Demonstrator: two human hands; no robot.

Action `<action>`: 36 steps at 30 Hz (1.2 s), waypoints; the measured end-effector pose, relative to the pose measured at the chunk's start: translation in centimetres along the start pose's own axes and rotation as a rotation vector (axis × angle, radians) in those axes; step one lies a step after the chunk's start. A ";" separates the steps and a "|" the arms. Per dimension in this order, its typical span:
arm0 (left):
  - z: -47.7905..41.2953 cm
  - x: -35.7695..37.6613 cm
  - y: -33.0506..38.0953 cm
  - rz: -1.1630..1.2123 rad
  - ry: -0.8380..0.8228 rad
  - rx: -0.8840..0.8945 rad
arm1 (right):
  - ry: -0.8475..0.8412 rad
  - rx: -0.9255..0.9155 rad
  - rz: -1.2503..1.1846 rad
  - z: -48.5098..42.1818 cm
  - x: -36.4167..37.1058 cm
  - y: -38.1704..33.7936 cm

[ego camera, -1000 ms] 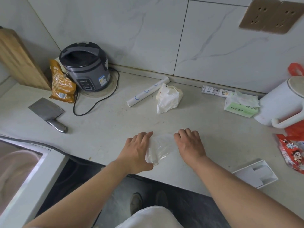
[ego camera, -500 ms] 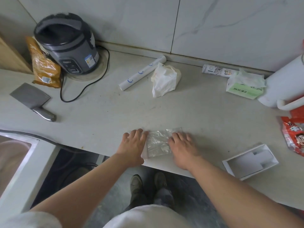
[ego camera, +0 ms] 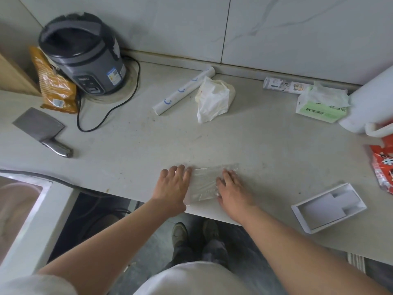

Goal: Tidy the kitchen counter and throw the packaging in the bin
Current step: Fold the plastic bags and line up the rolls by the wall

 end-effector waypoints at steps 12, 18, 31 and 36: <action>0.3 0.6 0.4 0.058 0.011 0.019 | 0.001 0.004 0.033 -0.2 -0.3 0.0; 2.1 1.7 -0.6 0.138 0.072 0.079 | 0.005 0.002 0.029 -0.2 -0.1 0.0; 1.5 0.8 1.7 0.319 0.111 0.148 | 0.016 -0.017 0.032 -0.1 -0.5 0.1; 2.0 0.0 1.6 0.396 0.175 0.139 | 0.000 -0.033 0.032 0.1 -0.6 0.4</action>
Point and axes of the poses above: each hand's wrist, its own z-axis away from the middle knuckle, its own x-axis out of the palm, y = z × x, the point moved 6 cm from there along -z, towards the middle knuckle
